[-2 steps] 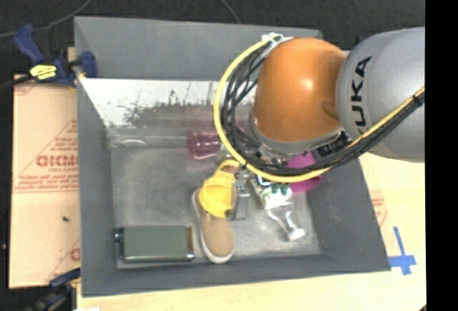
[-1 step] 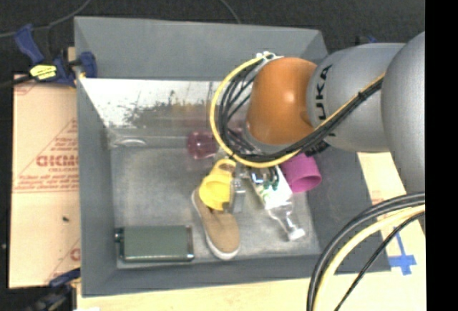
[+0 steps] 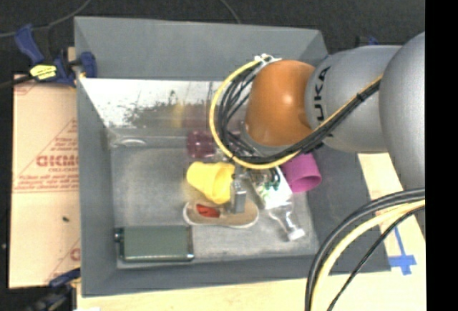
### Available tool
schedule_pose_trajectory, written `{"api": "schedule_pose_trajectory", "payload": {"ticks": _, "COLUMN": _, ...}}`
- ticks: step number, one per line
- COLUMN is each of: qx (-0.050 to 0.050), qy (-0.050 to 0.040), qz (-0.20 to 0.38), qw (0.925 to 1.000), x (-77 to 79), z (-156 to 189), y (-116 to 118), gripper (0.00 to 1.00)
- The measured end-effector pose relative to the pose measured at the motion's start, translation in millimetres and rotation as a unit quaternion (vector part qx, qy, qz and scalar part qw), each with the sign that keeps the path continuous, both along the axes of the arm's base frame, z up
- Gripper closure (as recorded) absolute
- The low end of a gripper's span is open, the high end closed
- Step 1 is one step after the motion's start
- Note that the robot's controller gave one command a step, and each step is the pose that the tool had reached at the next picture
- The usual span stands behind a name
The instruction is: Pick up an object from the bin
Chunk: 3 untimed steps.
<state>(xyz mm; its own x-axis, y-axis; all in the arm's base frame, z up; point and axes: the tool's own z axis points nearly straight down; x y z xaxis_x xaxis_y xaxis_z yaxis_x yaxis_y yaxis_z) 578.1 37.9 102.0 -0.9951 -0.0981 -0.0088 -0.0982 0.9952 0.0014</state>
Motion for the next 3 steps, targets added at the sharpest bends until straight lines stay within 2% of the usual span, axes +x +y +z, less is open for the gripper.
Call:
{"api": "schedule_pose_trajectory", "payload": {"ticks": 1, "qx": -0.001, "qy": 0.0005, "qz": -0.013, "qw": 0.9999, "x": 9.7, "z": -29, "y": 12, "gripper": 0.0}}
{"api": "schedule_pose_trajectory", "payload": {"ticks": 2, "qx": 0.004, "qy": -0.0052, "qz": -0.066, "qw": 0.9978, "x": 2.8, "z": -27, "y": -4, "gripper": 0.0}}
{"api": "schedule_pose_trajectory", "payload": {"ticks": 3, "qx": -0.004, "qy": -0.0109, "qz": 0.142, "qw": 0.9898, "x": -39.7, "z": -24, "y": 73, "gripper": 1.0}}
